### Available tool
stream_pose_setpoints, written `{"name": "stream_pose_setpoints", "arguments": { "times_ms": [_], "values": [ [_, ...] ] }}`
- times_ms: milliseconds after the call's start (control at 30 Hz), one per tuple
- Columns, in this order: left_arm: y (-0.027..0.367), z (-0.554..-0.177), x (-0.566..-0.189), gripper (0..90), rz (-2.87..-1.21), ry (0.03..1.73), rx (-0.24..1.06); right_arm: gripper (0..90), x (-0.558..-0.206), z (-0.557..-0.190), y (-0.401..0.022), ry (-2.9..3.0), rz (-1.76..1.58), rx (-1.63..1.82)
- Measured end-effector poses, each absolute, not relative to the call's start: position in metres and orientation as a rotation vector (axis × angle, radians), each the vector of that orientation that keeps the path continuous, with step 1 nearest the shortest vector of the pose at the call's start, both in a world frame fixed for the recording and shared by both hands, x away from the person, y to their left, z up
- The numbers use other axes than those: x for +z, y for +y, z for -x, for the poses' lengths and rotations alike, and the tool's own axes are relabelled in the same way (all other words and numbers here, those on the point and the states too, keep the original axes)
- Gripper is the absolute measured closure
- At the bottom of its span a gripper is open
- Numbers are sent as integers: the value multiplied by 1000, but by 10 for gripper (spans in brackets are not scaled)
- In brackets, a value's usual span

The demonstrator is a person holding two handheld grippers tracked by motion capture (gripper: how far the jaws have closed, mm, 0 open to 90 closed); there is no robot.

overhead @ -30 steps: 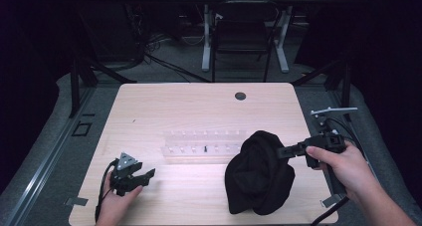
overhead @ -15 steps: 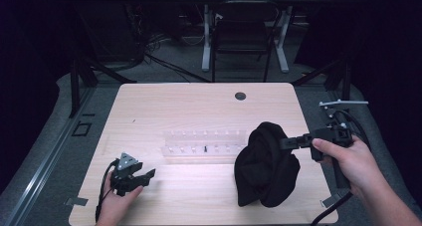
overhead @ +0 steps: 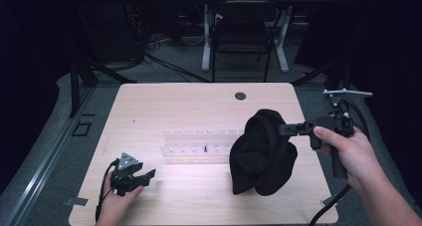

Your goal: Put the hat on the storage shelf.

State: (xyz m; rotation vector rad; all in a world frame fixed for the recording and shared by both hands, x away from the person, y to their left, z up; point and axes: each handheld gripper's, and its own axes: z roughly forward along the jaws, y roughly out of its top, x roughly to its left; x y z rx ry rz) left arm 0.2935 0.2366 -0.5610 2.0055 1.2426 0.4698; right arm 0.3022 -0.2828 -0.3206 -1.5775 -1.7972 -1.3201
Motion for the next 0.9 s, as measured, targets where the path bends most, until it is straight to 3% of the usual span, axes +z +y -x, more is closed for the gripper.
{"name": "stream_pose_setpoints", "arguments": {
  "times_ms": [900],
  "values": [
    [236, -293, -561, 412, -2008, 1235, 466, 880, -296, -326, -268, -1793, 1553, -1471]
  ]
}}
